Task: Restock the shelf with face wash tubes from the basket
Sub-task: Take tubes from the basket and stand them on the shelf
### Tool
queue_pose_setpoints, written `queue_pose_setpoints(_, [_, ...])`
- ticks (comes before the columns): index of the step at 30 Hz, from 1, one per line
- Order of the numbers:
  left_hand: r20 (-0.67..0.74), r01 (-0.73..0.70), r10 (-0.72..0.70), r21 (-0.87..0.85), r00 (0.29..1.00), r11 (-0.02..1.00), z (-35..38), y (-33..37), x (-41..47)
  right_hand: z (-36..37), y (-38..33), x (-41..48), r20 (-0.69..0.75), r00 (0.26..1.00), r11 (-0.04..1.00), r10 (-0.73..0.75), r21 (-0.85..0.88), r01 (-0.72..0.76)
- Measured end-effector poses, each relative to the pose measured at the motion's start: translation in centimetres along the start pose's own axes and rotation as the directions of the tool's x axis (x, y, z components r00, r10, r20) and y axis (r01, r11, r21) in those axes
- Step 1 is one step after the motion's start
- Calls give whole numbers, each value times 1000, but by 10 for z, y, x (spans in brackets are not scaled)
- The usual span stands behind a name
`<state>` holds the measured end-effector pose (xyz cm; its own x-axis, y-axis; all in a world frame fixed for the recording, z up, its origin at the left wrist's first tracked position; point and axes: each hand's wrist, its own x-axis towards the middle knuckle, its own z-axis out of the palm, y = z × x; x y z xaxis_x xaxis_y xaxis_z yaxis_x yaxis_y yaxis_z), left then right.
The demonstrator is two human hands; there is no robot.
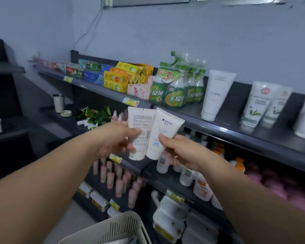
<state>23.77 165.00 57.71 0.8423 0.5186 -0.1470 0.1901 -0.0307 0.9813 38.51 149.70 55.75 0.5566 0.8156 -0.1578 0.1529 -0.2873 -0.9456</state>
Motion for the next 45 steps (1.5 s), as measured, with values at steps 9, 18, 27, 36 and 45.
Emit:
queue_pose_setpoints(9, [104, -167, 157, 98, 982, 981, 83, 64, 2, -86, -19, -56, -55, 998, 961, -41, 270, 54])
queue_pose_setpoints(18, [175, -133, 175, -229, 969, 964, 190, 106, 16, -165, -21, -102, -152, 988, 907, -38, 410, 98])
queue_pose_setpoints(27, [235, 14, 112, -474, 966, 880, 301, 141, 38, -278, 5, -146, -319, 944, 929, -89, 315, 194])
queue_pose_setpoints(36, [299, -171, 237, -232, 924, 958, 379, 154, 70, -392, 30, -161, -613, 787, 984, -68, 90, 155])
queue_pose_setpoints(45, [192, -442, 423, 64, 885, 895, 423, 164, 95, -437, 51, -124, -613, 790, 996, -16, 56, 64])
